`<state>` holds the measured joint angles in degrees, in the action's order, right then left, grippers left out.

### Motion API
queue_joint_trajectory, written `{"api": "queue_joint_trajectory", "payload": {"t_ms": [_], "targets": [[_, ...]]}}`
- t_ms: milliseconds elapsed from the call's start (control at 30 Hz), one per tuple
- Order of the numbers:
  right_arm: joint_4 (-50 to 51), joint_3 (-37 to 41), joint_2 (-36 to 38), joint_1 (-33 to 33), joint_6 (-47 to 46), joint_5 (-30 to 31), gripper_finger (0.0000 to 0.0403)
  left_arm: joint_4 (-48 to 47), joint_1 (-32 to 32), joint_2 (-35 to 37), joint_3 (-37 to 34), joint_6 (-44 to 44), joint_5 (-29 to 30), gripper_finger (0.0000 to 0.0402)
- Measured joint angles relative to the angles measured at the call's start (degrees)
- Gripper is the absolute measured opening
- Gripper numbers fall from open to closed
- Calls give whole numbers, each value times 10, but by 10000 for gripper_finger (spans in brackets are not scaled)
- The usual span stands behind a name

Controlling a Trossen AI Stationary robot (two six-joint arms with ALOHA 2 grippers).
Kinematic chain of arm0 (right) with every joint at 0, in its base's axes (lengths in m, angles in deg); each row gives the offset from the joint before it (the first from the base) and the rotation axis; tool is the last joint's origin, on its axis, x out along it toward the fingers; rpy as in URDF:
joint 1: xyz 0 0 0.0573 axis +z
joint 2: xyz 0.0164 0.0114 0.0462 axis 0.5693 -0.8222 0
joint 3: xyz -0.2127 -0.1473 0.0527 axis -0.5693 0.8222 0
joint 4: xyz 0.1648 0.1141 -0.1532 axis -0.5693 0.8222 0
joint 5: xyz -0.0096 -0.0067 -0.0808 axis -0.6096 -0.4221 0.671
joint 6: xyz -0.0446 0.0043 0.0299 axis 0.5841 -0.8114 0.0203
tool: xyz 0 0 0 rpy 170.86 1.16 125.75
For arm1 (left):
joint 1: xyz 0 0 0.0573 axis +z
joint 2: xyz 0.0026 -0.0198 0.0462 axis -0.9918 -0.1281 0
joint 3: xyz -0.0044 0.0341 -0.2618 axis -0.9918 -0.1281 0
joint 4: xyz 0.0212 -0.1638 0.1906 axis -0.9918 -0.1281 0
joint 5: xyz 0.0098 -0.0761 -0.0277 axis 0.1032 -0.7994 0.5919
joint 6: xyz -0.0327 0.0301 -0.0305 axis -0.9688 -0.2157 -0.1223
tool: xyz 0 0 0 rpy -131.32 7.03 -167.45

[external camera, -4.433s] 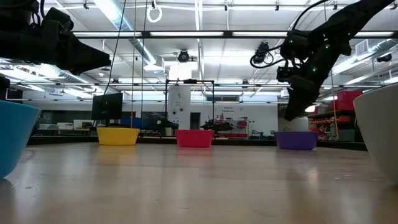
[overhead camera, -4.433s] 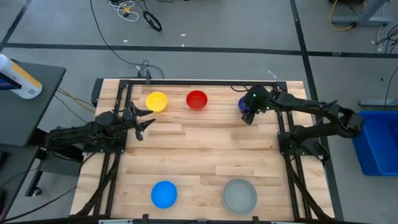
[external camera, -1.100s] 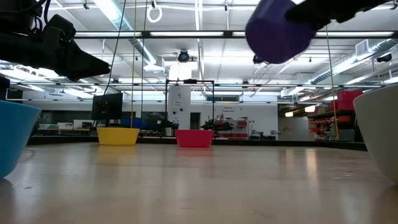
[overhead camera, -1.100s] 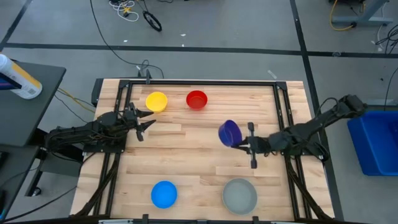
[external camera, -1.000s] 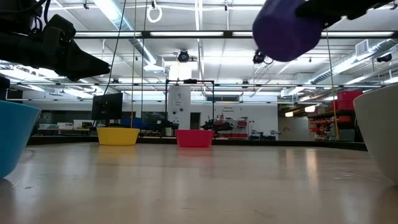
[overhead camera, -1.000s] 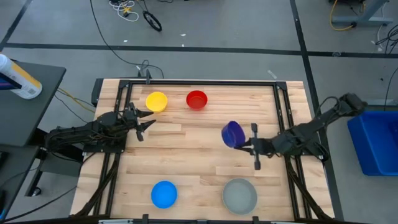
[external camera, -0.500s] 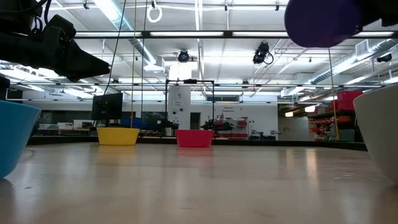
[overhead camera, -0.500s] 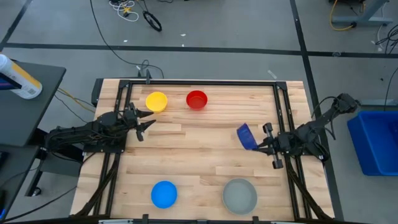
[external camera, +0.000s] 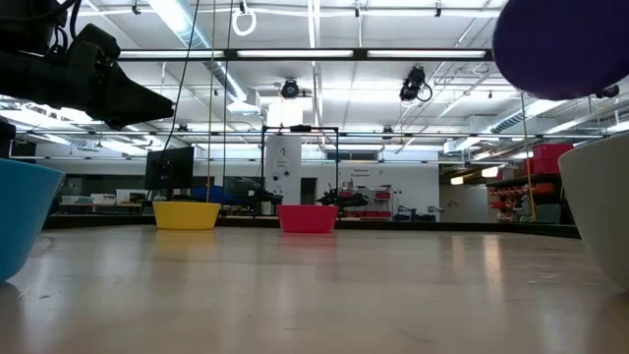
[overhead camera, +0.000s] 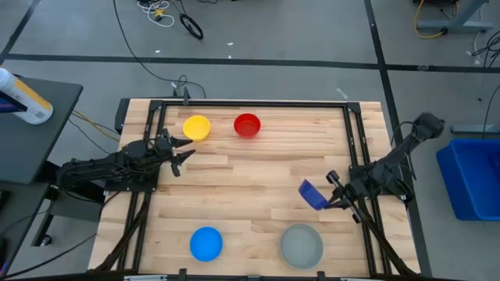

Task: Nest bowls inside each other
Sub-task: Stack the blue bowl on the gray bowl

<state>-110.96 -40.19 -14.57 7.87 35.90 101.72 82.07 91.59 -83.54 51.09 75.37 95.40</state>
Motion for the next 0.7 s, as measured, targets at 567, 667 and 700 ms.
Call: {"api": "queue_joint_trajectory", "payload": {"t_ms": [567,667,700], "targets": [[-127,-30,-207,49,-98,37,0,3,0,-21,-2,-2,6,192],[-126,-72,-263,58,-98,35,0,4,0,-21,-2,-2,13,192],[-125,-88,-281,62,-99,32,0,4,0,-21,-2,-2,14,192]]}}
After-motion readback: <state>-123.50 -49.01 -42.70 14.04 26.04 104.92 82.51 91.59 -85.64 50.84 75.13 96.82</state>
